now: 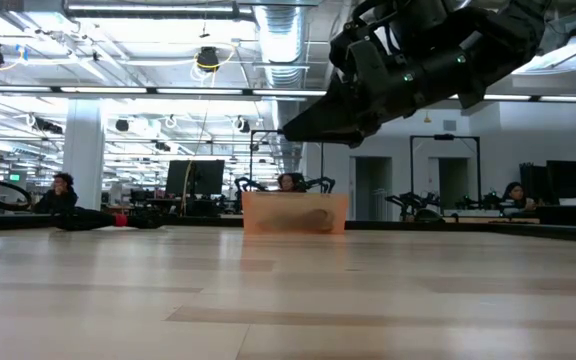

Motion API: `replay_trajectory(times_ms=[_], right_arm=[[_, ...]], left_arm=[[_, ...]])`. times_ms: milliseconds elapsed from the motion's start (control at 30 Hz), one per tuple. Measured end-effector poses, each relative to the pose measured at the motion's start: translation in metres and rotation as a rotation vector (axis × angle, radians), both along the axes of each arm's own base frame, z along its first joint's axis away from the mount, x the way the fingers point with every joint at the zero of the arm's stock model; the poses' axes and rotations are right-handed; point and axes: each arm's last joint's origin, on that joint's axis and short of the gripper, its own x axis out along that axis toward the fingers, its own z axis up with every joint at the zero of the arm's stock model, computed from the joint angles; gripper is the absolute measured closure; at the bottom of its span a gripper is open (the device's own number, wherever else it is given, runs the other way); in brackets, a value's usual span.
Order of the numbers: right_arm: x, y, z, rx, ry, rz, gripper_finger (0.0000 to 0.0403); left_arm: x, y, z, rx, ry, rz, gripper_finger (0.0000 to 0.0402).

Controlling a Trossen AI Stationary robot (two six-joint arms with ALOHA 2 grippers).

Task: Pick and place USB-C Cables
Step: Put the pink charger cable into the orange bin

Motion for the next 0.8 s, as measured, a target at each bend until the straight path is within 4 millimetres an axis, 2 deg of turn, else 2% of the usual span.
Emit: replay_trajectory(times_ms=[133, 300, 433, 500, 600, 800], right_arm=[[0.000, 0.000, 0.000, -0.001, 0.004, 0.000, 0.0283], [0.000, 0.000, 0.000, -0.001, 0.005, -0.001, 0.0283], [0.000, 0.001, 0.000, -0.001, -0.001, 0.001, 0.0283], [0.001, 0.002, 0.002, -0.004, -0.027, 0.004, 0.0283], [0.002, 0.006, 0.007, -0.012, -0.076, 0.019, 0.0283], [0.001, 0.013, 0.014, -0.025, -0.120, 0.046, 0.0283]], left_arm=[[-0.001, 0.002, -0.002, 0.003, 0.009, -0.001, 0.0208], [-0.002, 0.002, -0.002, 0.003, 0.020, 0.010, 0.0304], [-0.001, 0.003, -0.002, 0.003, 0.003, 0.085, 0.0380], [0.000, 0.004, -0.002, 0.006, -0.014, 0.138, 0.0388], [0.003, 0.005, -0.002, 0.041, -0.083, 0.204, 0.0377], [0.014, 0.003, 0.012, 0.116, -0.341, 0.360, 0.0380]])
